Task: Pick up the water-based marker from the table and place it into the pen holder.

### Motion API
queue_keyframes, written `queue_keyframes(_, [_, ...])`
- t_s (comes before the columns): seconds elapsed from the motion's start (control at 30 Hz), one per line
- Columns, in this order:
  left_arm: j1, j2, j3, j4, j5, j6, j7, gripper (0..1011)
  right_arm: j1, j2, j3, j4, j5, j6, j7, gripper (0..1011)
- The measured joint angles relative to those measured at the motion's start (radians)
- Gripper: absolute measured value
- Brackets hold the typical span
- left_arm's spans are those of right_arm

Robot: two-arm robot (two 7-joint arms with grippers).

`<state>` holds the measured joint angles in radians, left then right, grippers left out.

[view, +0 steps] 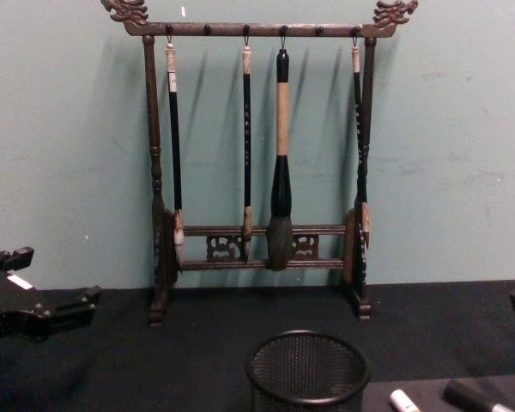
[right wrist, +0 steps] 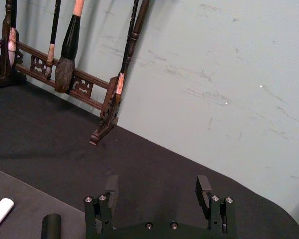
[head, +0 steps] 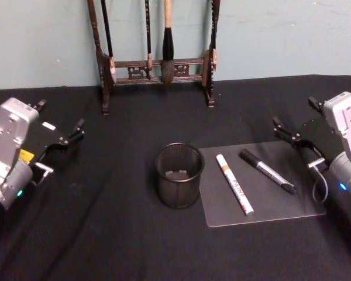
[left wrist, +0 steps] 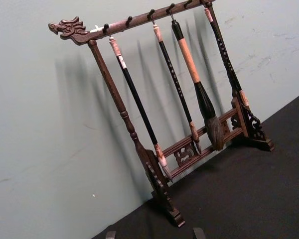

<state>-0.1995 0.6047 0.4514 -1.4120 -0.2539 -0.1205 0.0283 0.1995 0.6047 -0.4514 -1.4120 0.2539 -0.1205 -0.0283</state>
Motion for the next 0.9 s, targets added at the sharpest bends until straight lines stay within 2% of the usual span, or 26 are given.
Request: queue_keyframes(0.9, [0.000, 0.000, 0.000, 0.000, 0.000, 0.000, 0.000, 1001, 0.000, 0.000, 0.000, 0.000, 0.000, 0.000, 0.000, 1002])
